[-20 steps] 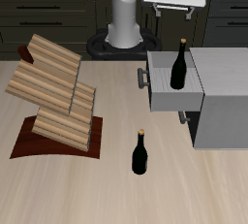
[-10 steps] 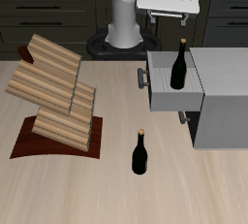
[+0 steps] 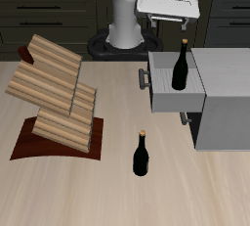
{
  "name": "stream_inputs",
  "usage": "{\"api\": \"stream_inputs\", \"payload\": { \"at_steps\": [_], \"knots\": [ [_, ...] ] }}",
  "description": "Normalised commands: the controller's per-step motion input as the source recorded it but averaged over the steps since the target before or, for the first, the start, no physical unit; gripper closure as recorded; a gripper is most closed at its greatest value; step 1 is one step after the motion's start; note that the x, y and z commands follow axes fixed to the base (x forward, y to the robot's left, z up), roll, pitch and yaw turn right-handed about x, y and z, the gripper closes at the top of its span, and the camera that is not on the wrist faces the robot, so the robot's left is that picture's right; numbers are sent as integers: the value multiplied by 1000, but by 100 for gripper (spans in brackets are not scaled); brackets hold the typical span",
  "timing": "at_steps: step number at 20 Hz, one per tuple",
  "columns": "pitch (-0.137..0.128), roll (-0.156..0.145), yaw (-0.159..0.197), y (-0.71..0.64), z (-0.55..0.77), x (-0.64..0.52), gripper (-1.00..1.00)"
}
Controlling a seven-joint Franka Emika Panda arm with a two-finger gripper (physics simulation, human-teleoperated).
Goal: Place the wine bottle from the drawer onto the top layer of the wine rack and close the drawer
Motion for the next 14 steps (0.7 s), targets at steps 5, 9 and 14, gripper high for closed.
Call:
{"api": "stream_inputs", "payload": {
  "at_steps": [5,9,14],
  "knots": [
    [3,-20,-14,23,47,158,-100],
    [14,7,-19,74,42,169,-100],
    [14,-6,-34,70,34,127,-100]
  ]
}}
